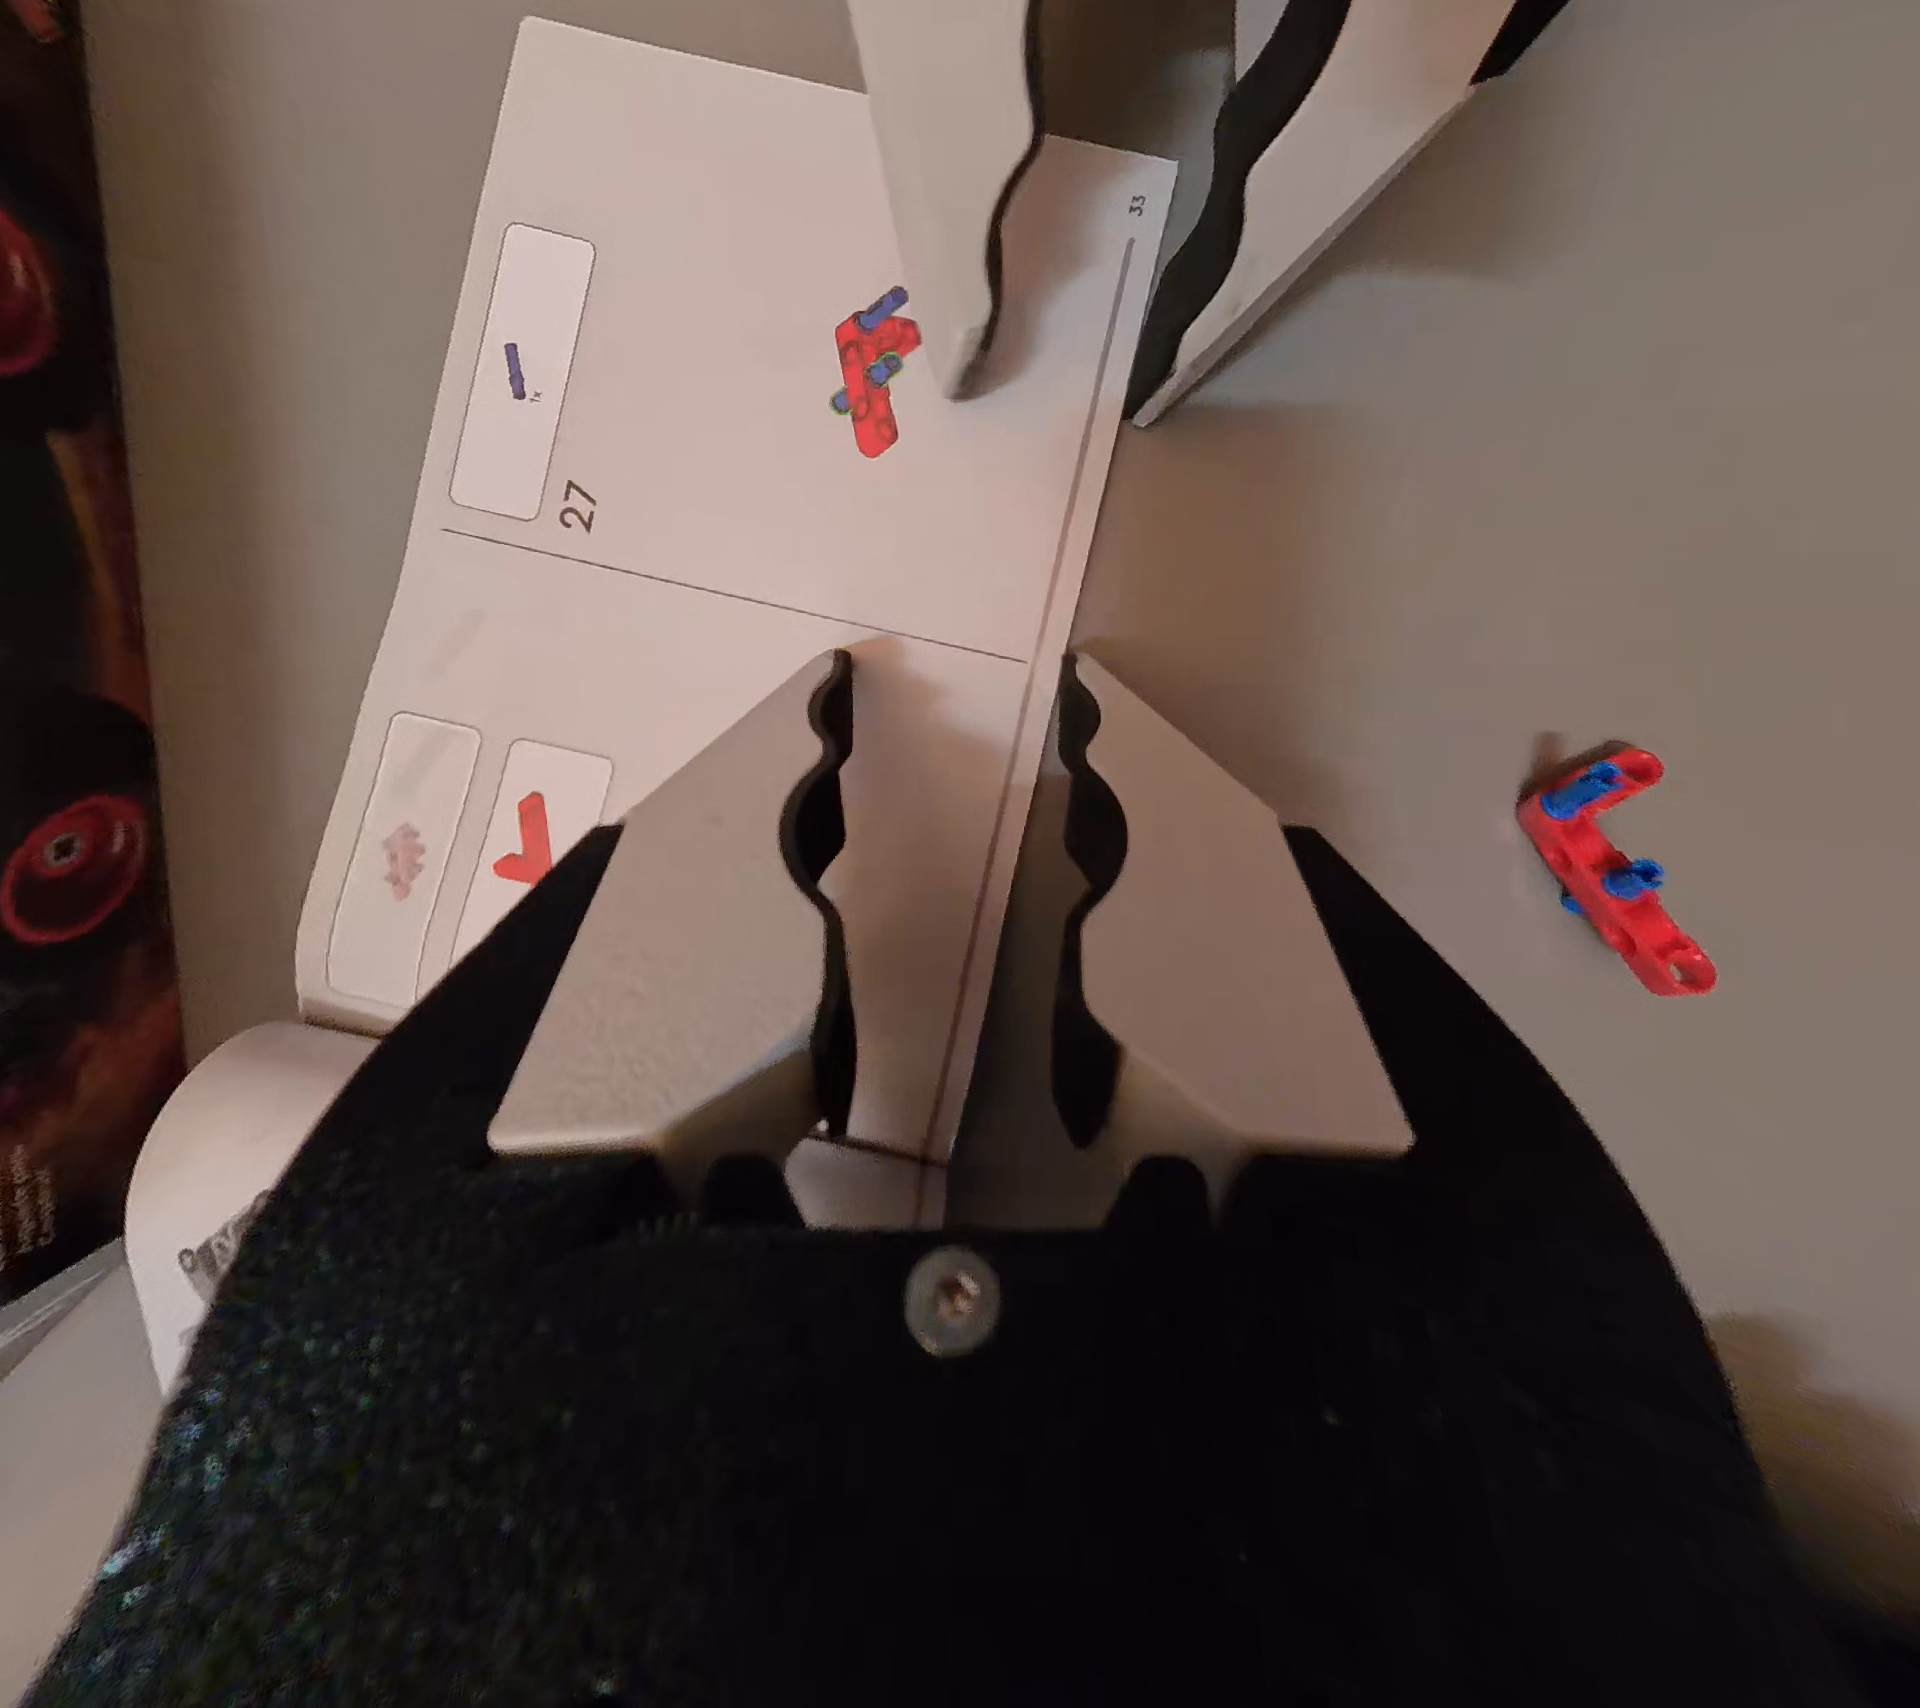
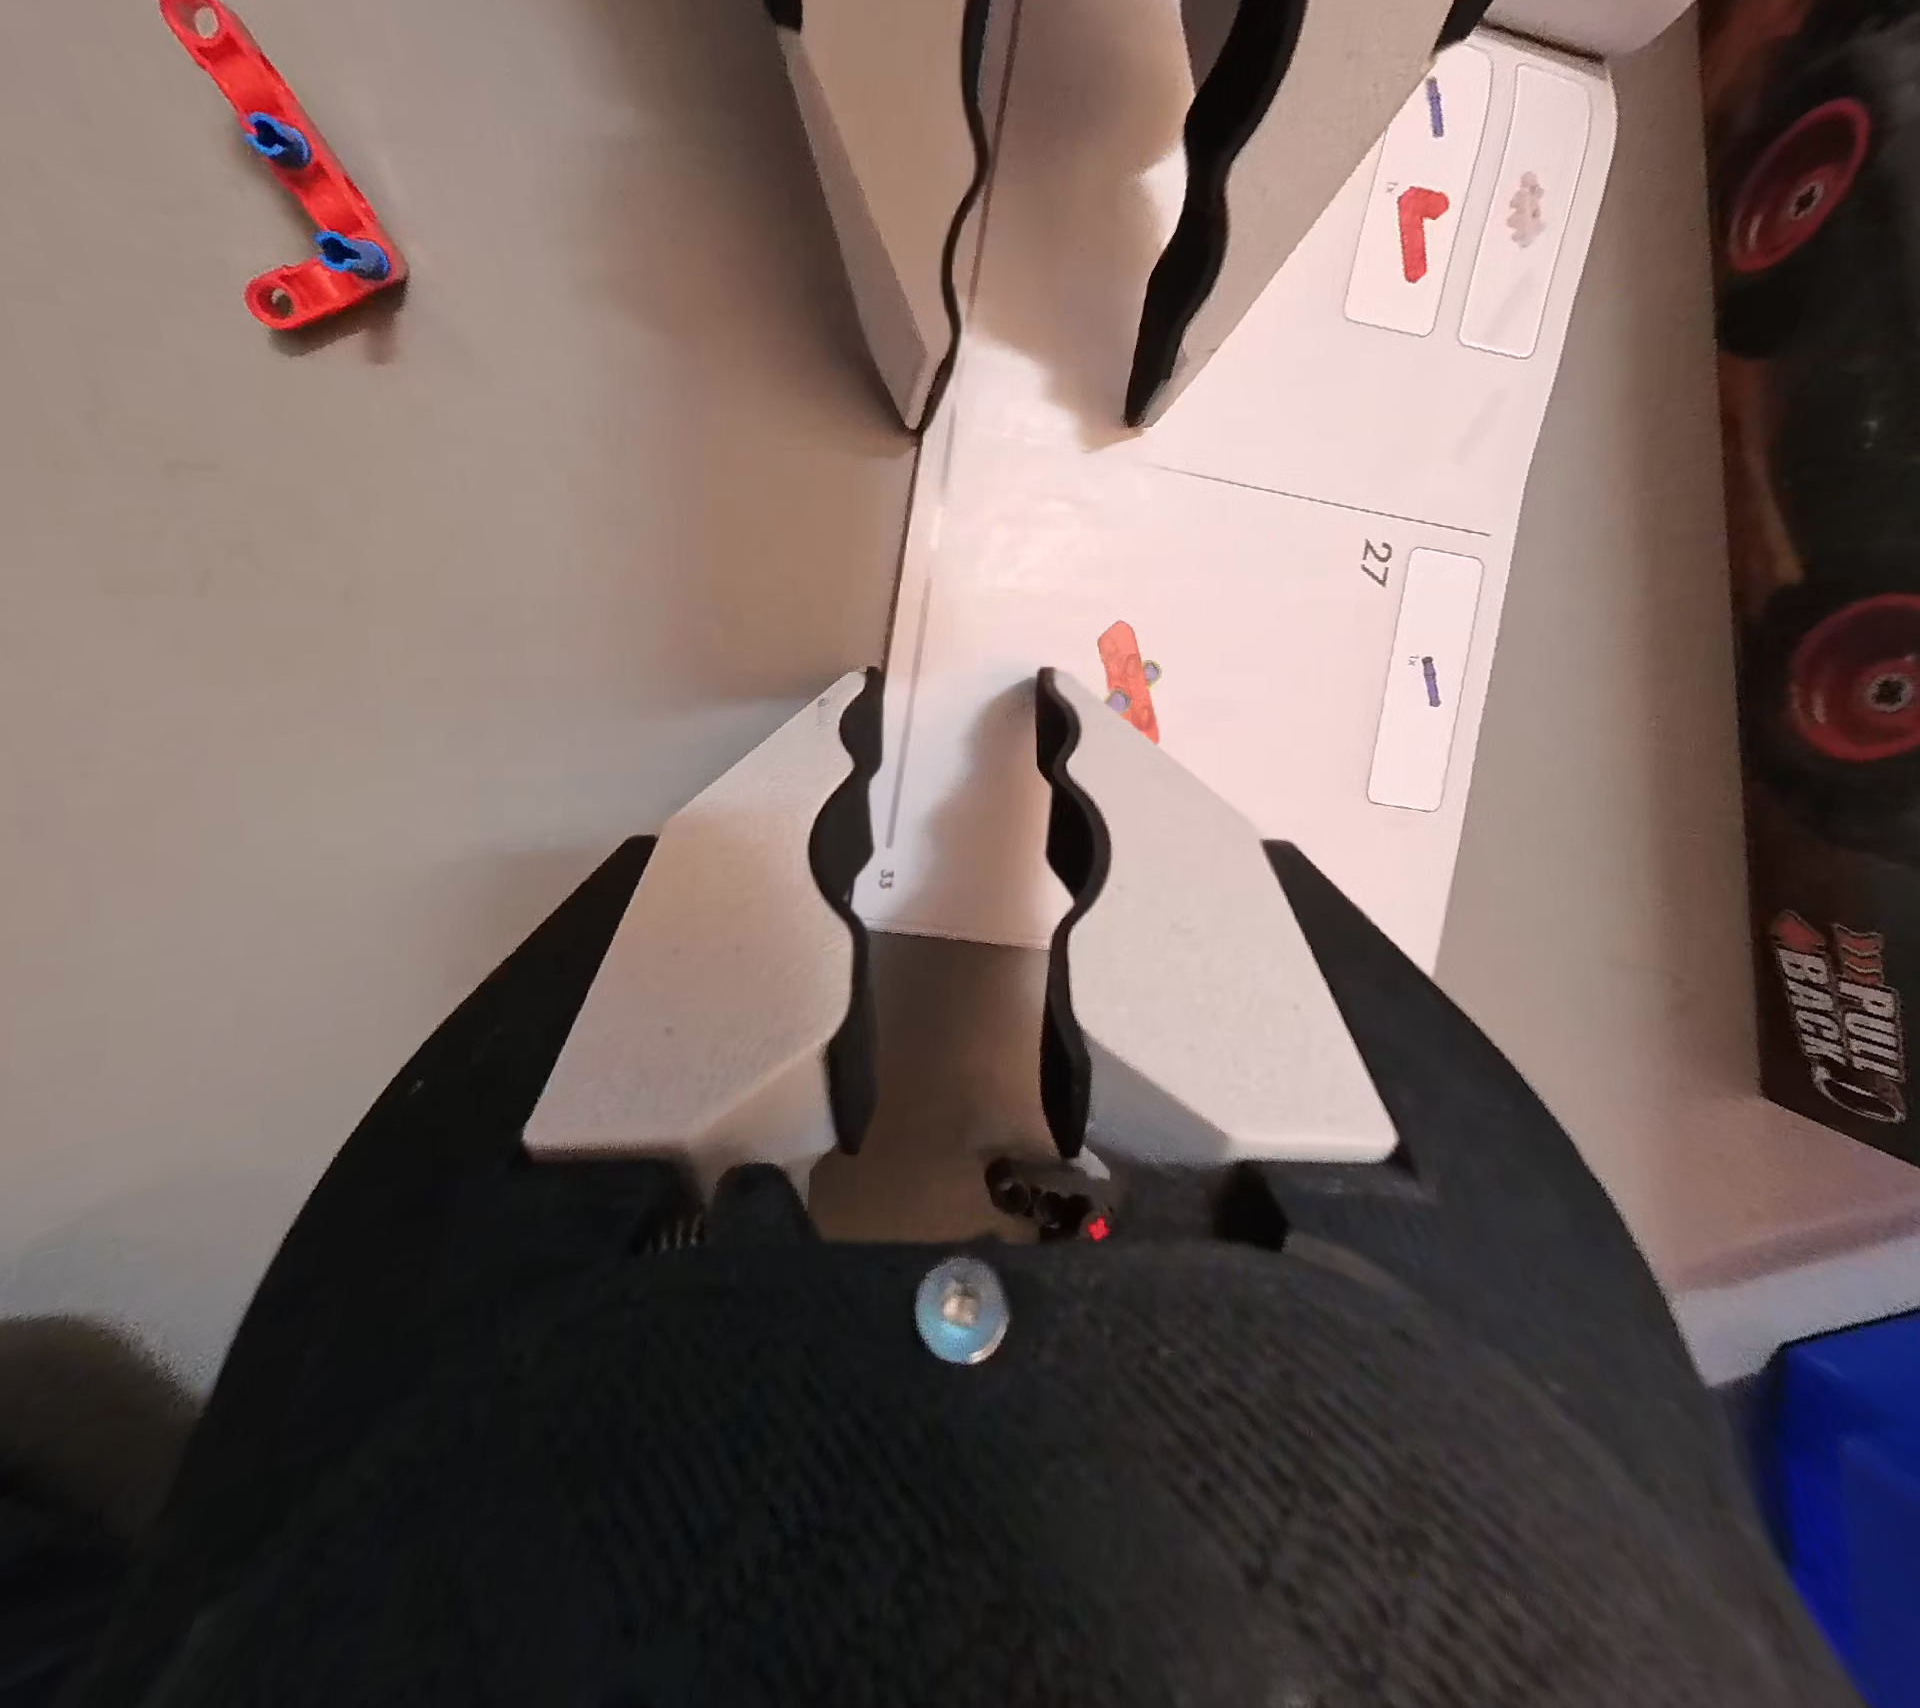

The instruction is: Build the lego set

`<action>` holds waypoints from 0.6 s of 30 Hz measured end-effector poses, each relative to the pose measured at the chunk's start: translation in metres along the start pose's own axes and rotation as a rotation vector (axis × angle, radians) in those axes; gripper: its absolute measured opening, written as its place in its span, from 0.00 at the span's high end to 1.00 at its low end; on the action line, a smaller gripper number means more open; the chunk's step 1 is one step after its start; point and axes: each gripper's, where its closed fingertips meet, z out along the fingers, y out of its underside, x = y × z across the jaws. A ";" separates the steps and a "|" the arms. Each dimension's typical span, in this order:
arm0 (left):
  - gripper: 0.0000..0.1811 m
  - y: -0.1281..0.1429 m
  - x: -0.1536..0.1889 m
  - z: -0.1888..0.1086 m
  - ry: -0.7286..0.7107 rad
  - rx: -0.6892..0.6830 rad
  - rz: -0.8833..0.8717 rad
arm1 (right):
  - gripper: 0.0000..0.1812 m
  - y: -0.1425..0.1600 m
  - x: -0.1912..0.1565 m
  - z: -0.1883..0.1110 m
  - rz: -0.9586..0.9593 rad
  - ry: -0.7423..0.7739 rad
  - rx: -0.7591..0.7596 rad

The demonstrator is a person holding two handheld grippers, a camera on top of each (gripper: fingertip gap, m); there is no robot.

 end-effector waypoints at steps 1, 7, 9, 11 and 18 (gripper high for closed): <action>0.81 0.000 0.001 0.000 0.008 0.003 -0.004 | 0.85 -0.001 0.000 0.000 -0.002 0.008 0.007; 0.83 -0.001 0.002 0.000 0.013 0.005 0.000 | 0.84 -0.006 -0.001 -0.002 -0.029 0.038 0.050; 0.83 -0.001 0.001 -0.001 0.007 0.003 0.001 | 0.84 -0.005 0.001 -0.003 -0.025 0.046 0.054; 0.83 0.000 0.000 -0.001 -0.003 -0.003 0.000 | 0.84 -0.004 0.001 -0.004 -0.034 0.050 0.062; 0.83 0.002 -0.007 -0.005 -0.043 -0.011 -0.002 | 0.82 -0.001 0.009 -0.004 -0.042 0.095 0.063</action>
